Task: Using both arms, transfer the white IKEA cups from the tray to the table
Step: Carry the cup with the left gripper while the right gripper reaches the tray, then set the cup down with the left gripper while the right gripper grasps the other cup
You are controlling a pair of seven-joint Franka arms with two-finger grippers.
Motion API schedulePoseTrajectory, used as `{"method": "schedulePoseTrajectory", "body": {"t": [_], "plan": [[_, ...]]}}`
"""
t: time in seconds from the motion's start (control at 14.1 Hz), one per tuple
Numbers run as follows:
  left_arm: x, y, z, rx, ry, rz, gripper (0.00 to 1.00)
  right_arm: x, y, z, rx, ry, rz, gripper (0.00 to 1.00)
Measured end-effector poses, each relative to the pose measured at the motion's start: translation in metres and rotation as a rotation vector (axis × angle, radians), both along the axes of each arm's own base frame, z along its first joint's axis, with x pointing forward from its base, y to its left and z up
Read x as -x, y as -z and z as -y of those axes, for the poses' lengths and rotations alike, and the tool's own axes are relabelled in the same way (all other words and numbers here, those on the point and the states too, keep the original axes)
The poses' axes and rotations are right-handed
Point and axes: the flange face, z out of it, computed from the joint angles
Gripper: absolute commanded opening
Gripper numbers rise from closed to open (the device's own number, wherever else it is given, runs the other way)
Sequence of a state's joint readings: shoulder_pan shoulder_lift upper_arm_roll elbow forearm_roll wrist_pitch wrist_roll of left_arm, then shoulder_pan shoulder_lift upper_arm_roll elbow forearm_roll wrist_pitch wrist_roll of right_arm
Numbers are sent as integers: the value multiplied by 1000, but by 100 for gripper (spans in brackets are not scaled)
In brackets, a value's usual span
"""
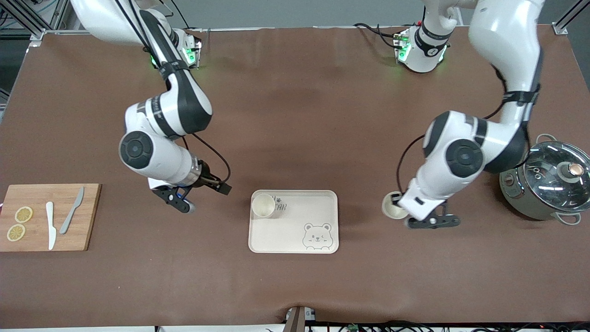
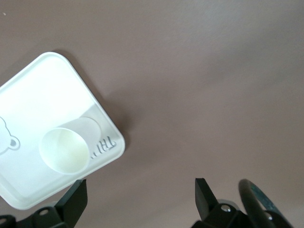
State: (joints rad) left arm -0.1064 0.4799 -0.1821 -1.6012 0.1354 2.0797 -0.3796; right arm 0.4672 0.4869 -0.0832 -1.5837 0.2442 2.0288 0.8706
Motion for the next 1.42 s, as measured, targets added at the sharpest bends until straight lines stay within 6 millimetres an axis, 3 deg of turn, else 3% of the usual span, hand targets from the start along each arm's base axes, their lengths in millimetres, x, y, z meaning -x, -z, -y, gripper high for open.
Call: {"method": "schedulePoseTrajectory", "body": {"t": [0.21, 0.28, 0.43, 0.64, 0.78, 0.85, 0.99, 1.07, 1.14, 1.28, 1.42], "plan": [[17, 26, -85, -20, 9, -81, 0, 0, 31, -30, 2, 59, 38, 82], [21, 38, -109, -18, 10, -98, 0, 0, 44, -37, 5, 82, 42, 80], [29, 64, -148, -6, -6, -95, 0, 0, 66, -53, 11, 111, 46, 63], [44, 101, -161, 12, -27, -89, 0, 1, 84, -77, 10, 144, 61, 61], [49, 115, -160, 19, -27, -94, 0, -1, 88, -83, 7, 162, 69, 49], [50, 119, -158, 22, -25, -95, 0, -1, 90, -84, 5, 163, 74, 37], [50, 120, -152, 29, -17, -91, 74, -2, 95, -88, 0, 166, 91, 14], [50, 119, -149, 30, -14, -88, 90, -2, 100, -90, -1, 165, 95, 0], [49, 117, -149, 31, -12, -83, 100, -1, 105, -91, 0, 165, 98, 0], [44, 107, -150, 30, -1, -61, 100, -1, 111, -93, 0, 165, 101, 0], [38, 78, -152, 21, 8, -37, 100, -4, 108, -93, -2, 168, 109, 0]]}}
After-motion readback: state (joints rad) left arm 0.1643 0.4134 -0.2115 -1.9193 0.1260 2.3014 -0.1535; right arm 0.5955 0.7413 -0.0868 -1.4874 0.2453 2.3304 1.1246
